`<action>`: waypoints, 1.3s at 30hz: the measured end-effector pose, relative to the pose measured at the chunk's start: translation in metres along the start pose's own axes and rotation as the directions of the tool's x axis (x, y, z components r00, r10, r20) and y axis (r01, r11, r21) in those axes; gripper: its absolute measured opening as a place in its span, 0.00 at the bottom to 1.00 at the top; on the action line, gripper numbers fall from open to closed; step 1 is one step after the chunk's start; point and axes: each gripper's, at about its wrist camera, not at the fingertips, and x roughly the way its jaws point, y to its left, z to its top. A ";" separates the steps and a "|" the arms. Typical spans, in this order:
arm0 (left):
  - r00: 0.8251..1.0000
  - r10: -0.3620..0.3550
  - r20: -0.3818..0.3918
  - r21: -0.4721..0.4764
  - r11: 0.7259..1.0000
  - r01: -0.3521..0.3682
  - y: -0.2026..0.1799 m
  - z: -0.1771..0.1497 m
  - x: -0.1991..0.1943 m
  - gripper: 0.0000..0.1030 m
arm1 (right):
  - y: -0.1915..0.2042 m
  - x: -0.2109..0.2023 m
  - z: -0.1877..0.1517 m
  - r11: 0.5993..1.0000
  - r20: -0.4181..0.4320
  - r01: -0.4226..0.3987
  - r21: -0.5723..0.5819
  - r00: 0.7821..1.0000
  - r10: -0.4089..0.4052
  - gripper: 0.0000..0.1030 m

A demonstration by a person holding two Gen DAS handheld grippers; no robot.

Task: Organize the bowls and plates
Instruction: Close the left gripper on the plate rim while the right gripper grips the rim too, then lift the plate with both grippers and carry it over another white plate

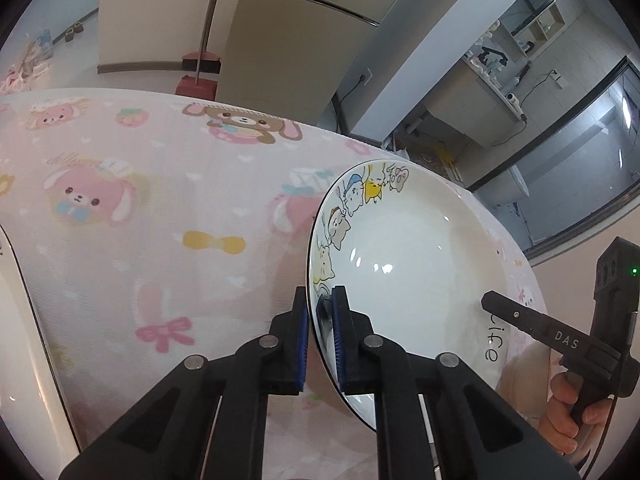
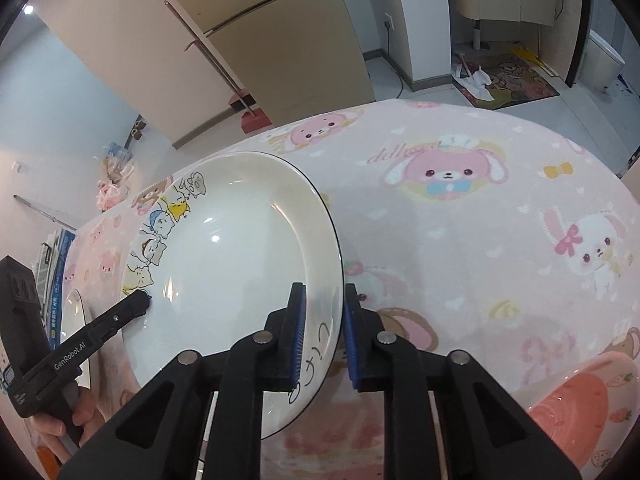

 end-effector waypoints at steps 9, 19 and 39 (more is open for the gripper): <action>0.999 0.043 0.000 0.005 0.999 -0.043 -0.006 0.000 -0.005 0.12 | 0.000 -0.002 -0.002 1.000 0.015 -0.013 -0.002 1.000 0.013 0.11; 0.996 0.059 0.064 0.022 0.998 -0.061 -0.017 0.002 -0.035 0.12 | 0.011 -0.024 -0.004 0.999 0.055 -0.033 -0.030 0.998 0.035 0.11; 0.987 0.030 0.161 0.120 0.992 -0.049 -0.049 -0.036 -0.143 0.12 | 0.036 -0.126 -0.055 0.997 0.185 -0.029 -0.077 0.982 0.042 0.11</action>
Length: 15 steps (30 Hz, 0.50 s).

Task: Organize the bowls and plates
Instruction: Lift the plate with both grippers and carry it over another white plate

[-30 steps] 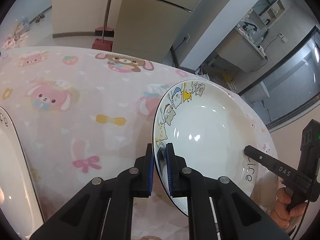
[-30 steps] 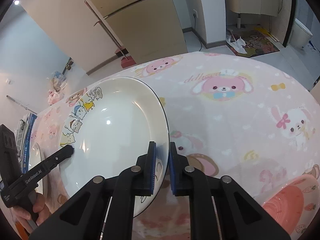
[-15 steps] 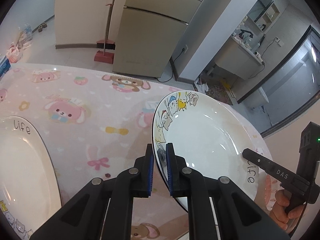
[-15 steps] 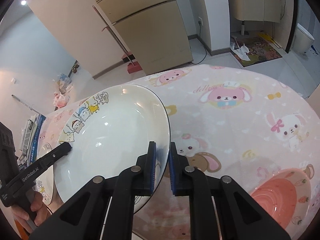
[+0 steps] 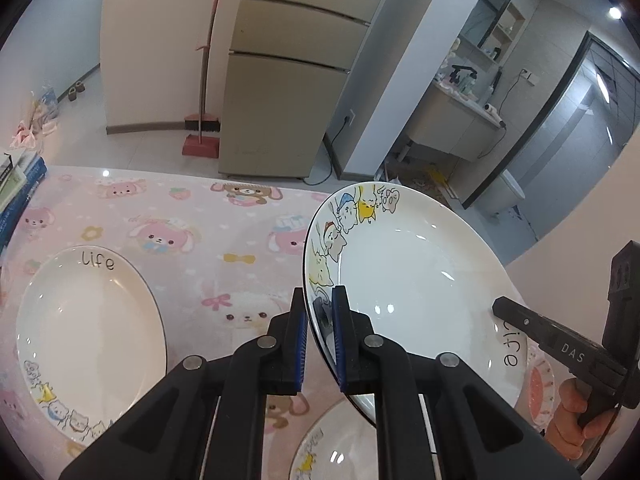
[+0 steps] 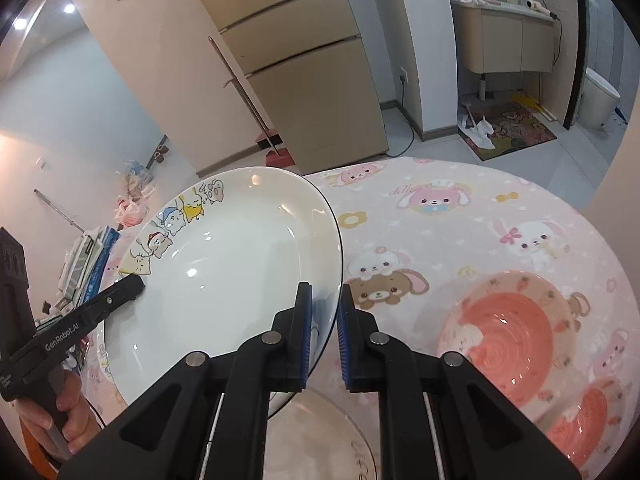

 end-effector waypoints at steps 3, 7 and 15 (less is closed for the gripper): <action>1.000 -0.016 0.013 0.009 1.000 0.015 -0.004 -0.010 -0.019 0.12 | 0.007 -0.016 -0.012 0.999 0.018 0.018 -0.033 1.000 -0.017 0.12; 1.000 -0.013 0.025 0.026 1.000 0.012 -0.005 -0.029 -0.038 0.12 | 0.012 -0.034 -0.035 0.998 0.033 0.009 -0.055 0.999 -0.007 0.12; 1.000 -0.001 0.018 0.075 0.997 0.000 -0.007 -0.070 -0.054 0.12 | 0.011 -0.043 -0.071 0.998 0.016 0.006 -0.068 1.000 -0.005 0.12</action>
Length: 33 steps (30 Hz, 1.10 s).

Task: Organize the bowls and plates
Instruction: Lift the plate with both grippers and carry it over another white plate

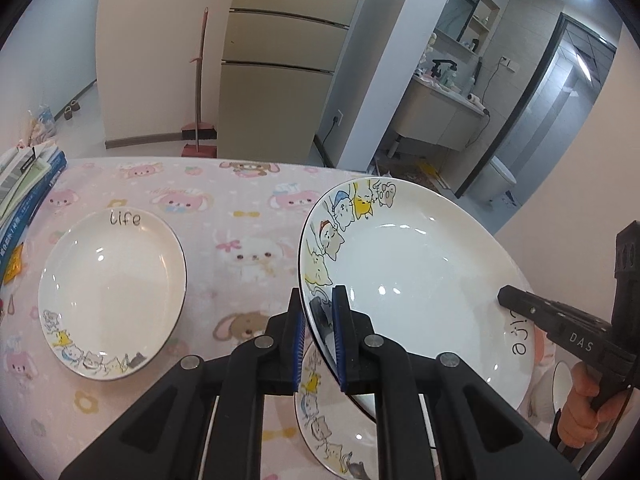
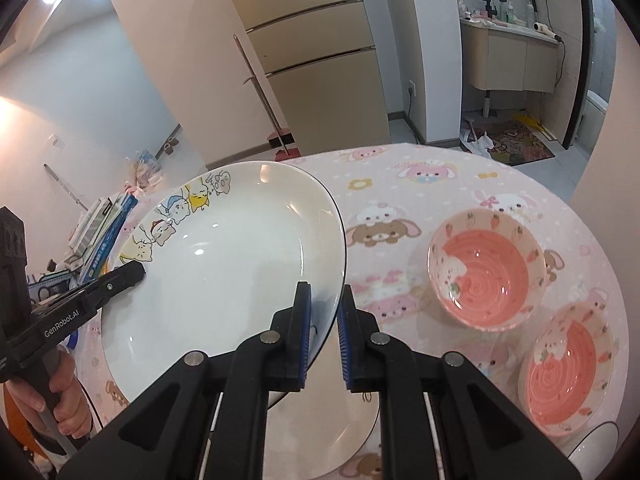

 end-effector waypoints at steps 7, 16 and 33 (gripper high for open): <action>0.999 0.003 -0.049 0.023 1.000 -0.002 0.003 -0.026 0.018 0.13 | -0.008 0.016 -0.025 1.000 -0.047 0.013 0.011 0.999 -0.012 0.12; 1.000 0.013 -0.015 0.071 0.997 -0.012 0.005 -0.053 0.032 0.13 | -0.013 0.033 -0.054 1.000 -0.042 0.023 -0.008 0.999 -0.023 0.13; 0.991 0.064 0.115 0.203 0.975 -0.087 -0.011 -0.101 0.022 0.16 | -0.012 0.028 -0.098 0.987 0.097 0.047 -0.153 0.995 -0.032 0.15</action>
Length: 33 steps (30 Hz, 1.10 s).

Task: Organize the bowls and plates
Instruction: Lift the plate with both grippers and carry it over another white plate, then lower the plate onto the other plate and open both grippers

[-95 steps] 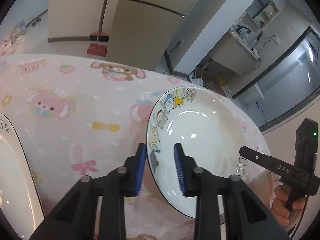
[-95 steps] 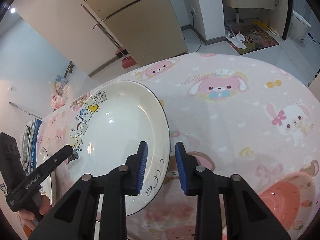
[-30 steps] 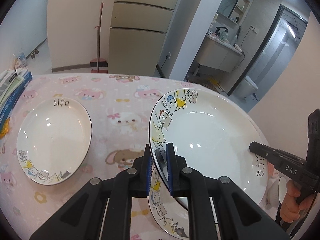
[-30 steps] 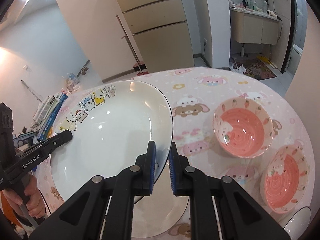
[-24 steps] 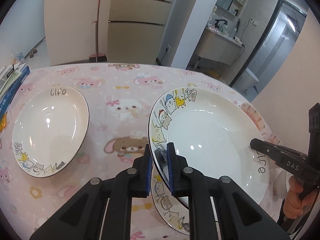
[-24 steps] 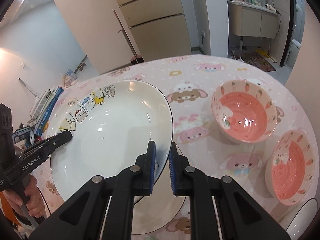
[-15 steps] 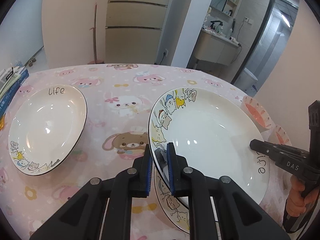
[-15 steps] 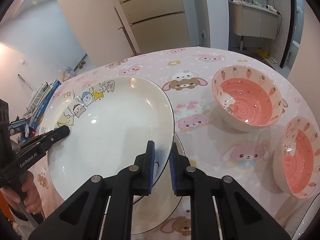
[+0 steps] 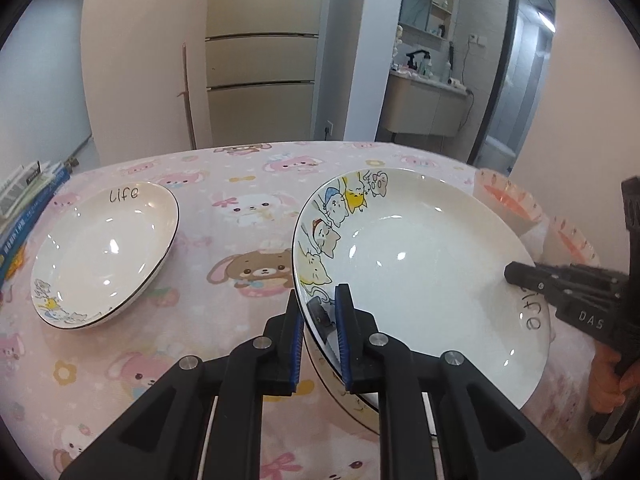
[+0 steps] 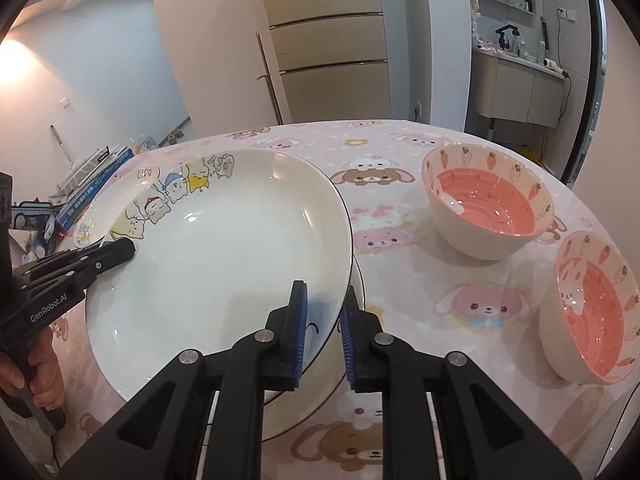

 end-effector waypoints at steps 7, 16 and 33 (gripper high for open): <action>1.000 -0.003 -0.007 0.025 1.000 0.003 -0.002 -0.011 0.003 0.17 | 0.001 -0.001 -0.014 0.999 0.031 0.013 -0.036 0.999 -0.012 0.16; 0.999 0.031 0.015 0.083 0.996 -0.033 -0.009 -0.019 0.000 0.19 | 0.009 -0.004 -0.022 0.996 0.068 0.051 -0.074 0.997 -0.046 0.17; 0.991 0.115 0.069 0.206 0.970 -0.127 -0.029 -0.035 -0.001 0.24 | 0.023 -0.013 -0.033 0.967 0.132 0.186 -0.175 0.978 -0.164 0.19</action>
